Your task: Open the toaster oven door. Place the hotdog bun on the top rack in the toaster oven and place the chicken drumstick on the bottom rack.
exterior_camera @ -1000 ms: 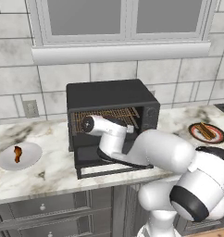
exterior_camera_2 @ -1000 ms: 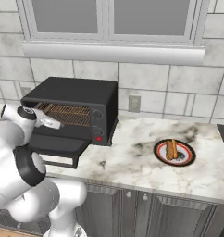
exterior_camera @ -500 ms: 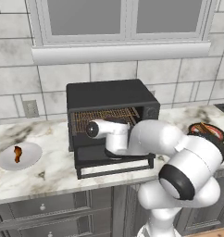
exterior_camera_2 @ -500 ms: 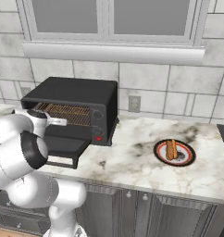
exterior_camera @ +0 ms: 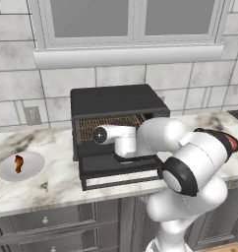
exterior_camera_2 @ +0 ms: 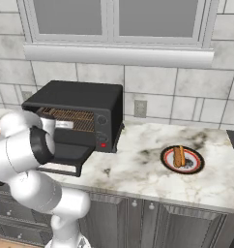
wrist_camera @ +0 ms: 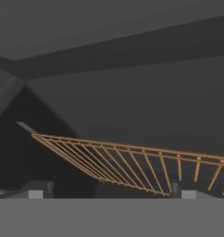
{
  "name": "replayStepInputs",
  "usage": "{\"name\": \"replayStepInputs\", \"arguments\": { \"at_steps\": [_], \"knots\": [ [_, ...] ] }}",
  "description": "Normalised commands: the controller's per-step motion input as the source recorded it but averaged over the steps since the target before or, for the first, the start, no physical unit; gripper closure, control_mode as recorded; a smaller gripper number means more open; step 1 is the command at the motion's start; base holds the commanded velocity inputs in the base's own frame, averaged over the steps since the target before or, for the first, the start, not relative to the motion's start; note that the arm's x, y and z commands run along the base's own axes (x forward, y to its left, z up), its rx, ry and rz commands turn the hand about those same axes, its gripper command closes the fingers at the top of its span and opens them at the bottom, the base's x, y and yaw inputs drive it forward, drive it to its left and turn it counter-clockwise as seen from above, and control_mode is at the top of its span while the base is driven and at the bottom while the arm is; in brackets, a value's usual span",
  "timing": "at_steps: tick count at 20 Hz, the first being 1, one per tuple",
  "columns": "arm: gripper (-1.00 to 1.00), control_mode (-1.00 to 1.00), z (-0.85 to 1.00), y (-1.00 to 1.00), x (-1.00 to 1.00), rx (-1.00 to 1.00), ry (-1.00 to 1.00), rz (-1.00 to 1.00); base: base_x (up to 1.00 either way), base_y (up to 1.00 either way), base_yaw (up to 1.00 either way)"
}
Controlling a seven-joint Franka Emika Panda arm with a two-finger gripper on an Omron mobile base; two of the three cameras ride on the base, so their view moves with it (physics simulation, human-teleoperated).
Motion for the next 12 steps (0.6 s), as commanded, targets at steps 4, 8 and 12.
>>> {"name": "replayStepInputs", "arguments": {
  "at_steps": [4,8,12],
  "knots": [
    [-1.00,-1.00,-0.17,0.03,0.31,0.00,0.00,0.00,0.00,0.00,0.00],
    [-1.00,-1.00,-0.27,0.03,0.33,0.00,0.00,0.00,0.00,0.00,0.00],
    [-1.00,-1.00,-0.30,0.06,0.28,0.00,0.00,0.00,0.00,0.00,0.00]
  ]
}}
